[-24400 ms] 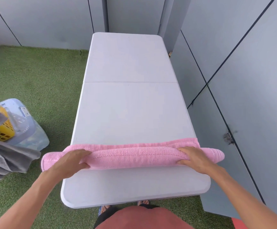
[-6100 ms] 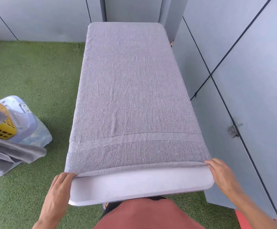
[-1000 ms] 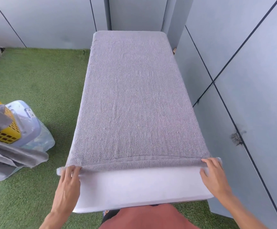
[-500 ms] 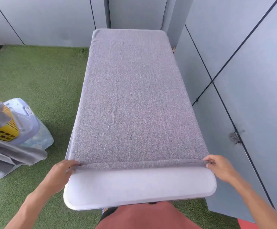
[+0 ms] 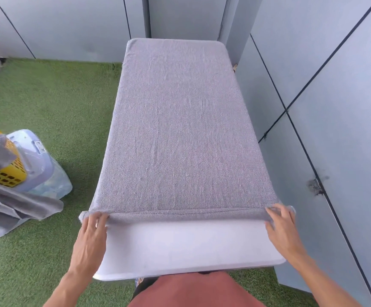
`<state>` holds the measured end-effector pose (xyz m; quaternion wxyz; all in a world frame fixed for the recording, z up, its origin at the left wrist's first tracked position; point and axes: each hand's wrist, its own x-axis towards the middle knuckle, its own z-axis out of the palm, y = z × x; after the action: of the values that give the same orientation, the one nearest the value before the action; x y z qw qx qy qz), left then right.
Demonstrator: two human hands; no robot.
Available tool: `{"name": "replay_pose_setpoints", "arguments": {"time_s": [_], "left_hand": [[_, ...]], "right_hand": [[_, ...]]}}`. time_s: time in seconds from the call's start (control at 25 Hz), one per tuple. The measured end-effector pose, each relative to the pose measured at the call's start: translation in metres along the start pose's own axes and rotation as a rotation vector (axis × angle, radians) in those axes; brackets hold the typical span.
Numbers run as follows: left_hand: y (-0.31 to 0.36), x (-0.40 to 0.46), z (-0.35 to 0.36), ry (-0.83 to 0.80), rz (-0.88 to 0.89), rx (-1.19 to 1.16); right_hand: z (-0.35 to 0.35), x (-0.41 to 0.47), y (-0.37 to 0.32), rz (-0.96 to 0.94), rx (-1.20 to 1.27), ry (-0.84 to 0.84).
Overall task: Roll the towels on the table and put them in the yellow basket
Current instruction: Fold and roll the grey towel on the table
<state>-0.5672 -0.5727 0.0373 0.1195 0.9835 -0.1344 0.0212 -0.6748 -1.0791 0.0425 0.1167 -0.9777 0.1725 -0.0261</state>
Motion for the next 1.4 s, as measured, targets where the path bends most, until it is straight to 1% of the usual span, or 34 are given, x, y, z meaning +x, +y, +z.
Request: {"name": "replay_pose_setpoints", "arguments": {"time_s": [0.12,0.24,0.28,0.36,0.4,0.44,0.52,0.56,0.6,0.68,0.72,0.8,0.88,0.96,1.08,1.16,1.2,1.28,1.32,1.36,1.4], "left_hand": [[-0.009,0.019,0.003,-0.053,-0.042,-0.034],[-0.022,0.023,0.002,-0.132,-0.018,-0.071],[-0.026,0.021,-0.003,-0.167,-0.016,-0.095],[-0.031,0.022,-0.015,-0.253,-0.068,-0.213],[-0.033,0.028,-0.018,-0.294,-0.115,-0.277],[-0.034,0.035,-0.020,-0.329,-0.176,-0.339],[-0.033,0.052,-0.019,-0.282,-0.278,-0.398],[-0.030,0.055,-0.018,-0.232,-0.303,-0.377],[-0.025,0.054,-0.018,-0.164,-0.293,-0.304],[-0.014,0.041,-0.013,-0.061,-0.189,-0.086],[-0.007,0.030,-0.010,-0.027,-0.136,-0.012],[0.004,0.006,0.002,0.000,-0.083,0.070],[0.011,-0.007,0.011,0.002,-0.056,0.111],[0.010,0.001,0.013,-0.020,-0.048,0.116],[0.005,0.027,0.005,-0.045,-0.084,0.054],[-0.006,0.034,0.001,-0.075,-0.066,0.028],[-0.012,0.035,-0.002,-0.102,-0.042,0.016],[-0.023,0.033,-0.008,-0.188,-0.024,-0.032],[-0.025,0.033,-0.010,-0.236,-0.059,-0.082],[-0.026,0.038,-0.012,-0.271,-0.133,-0.156],[-0.026,0.046,-0.013,-0.284,-0.227,-0.240]], "right_hand": [[-0.001,0.017,0.002,0.061,-0.014,-0.045],[-0.008,0.011,0.011,0.039,-0.080,-0.167],[-0.015,0.008,0.014,0.027,-0.069,-0.213],[-0.031,0.008,0.017,0.047,0.034,-0.331],[-0.038,0.015,0.016,0.087,0.116,-0.398],[-0.044,0.024,0.013,0.147,0.203,-0.429],[-0.044,0.043,0.007,0.268,0.312,-0.364],[-0.040,0.048,0.006,0.299,0.298,-0.287],[-0.036,0.048,0.003,0.283,0.226,-0.197],[-0.026,0.035,0.000,0.182,0.090,-0.070],[-0.021,0.023,-0.001,0.131,0.081,-0.030],[-0.012,0.002,-0.001,0.094,0.092,-0.002],[-0.006,-0.001,0.004,0.066,0.060,-0.051],[-0.006,0.012,0.009,0.022,0.050,-0.106],[-0.020,0.030,0.004,0.064,0.135,-0.139],[-0.027,0.029,0.005,0.063,0.157,-0.165],[-0.030,0.027,0.008,0.040,0.152,-0.206],[-0.041,0.024,0.018,0.013,0.175,-0.370],[-0.045,0.026,0.021,0.030,0.224,-0.448],[-0.047,0.030,0.022,0.078,0.302,-0.477],[-0.046,0.037,0.021,0.141,0.381,-0.441]]}}
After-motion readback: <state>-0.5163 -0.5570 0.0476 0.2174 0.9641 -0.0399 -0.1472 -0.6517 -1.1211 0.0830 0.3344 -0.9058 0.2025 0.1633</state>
